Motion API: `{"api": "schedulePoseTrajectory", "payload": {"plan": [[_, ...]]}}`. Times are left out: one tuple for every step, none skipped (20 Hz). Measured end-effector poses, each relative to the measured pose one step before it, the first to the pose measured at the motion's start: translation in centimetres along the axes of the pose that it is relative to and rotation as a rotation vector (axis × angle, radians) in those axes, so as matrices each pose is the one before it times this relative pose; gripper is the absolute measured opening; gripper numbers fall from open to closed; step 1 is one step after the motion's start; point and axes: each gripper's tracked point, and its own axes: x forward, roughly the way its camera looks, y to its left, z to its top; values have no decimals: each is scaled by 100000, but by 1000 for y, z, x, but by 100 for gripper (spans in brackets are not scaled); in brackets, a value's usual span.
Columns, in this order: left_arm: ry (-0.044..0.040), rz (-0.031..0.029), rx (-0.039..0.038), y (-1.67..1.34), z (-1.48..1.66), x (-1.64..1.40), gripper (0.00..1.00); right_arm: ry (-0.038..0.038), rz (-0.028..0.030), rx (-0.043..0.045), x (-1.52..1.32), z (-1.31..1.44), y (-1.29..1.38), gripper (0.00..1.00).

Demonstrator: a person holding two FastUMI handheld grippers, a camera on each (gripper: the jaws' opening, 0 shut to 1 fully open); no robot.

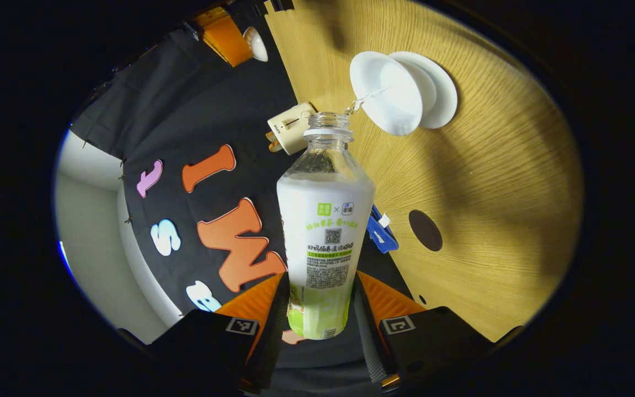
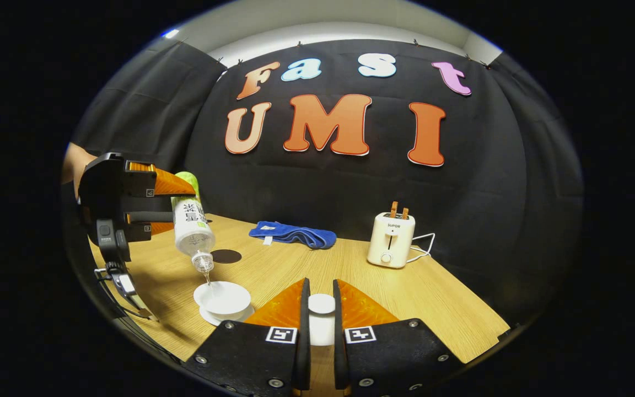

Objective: Open the teacup lid with one hand, grasp the water bottle and pour water into the teacup with the other hand; after pouring, place the water bottle on the coaster and then close the teacup lid.

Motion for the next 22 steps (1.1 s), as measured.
{"api": "schedulePoseTrajectory", "payload": {"plan": [[-55,284,589,163,53,-15,64,19,19,-187,-62,-64,24,17],[35,-10,404,42,8,36,63,-5,-197,-175,-3,123,-77,17],[-127,-42,625,138,-26,88,63,-95,111,-93,-44,47,11,17],[-256,301,921,168,33,64,63,-241,-276,106,-20,87,-118,17],[-142,456,913,189,24,18,64,-45,134,203,-23,-42,-43,17],[-261,458,900,133,28,72,70,-132,-108,141,23,28,19,17],[-130,351,865,151,5,9,70,10,-137,-41,-26,56,-73,17],[-69,-59,1144,71,6,54,67,36,109,-144,-21,-102,35,17],[-72,191,1386,272,50,-5,67,-52,-158,-52,4,53,-82,17],[-279,242,1566,198,20,143,64,115,519,-117,-61,-19,156,17],[-282,146,1400,134,100,57,64,-68,137,-26,-107,7,30,17],[-312,23,1150,170,-16,25,64,178,337,-124,-22,-193,-10,17],[-317,132,930,68,45,153,64,-207,14,-152,-77,33,-24,17],[29,-63,963,98,69,27,67,-68,-153,-19,-26,59,-101,17],[14,-386,798,-18,-26,-29,67,-236,154,120,-119,86,14,17],[-357,-384,677,-140,57,-18,67,-84,-202,277,-6,-107,-108,17],[-236,-267,824,-62,44,108,67,-84,135,191,-41,-3,-42,17],[48,149,930,257,-44,48,67,16,-398,169,-99,-4,-119,17],[-50,274,728,215,-35,71,67,181,-131,63,-113,-55,-105,17],[-142,115,442,100,11,110,67,8,-316,92,-47,41,-144,17],[-67,76,350,264,38,-83,67,8,-152,115,-61,-125,-144,17],[-14,160,482,251,2,54,67,-180,-22,113,17,-4,-29,17]]}}
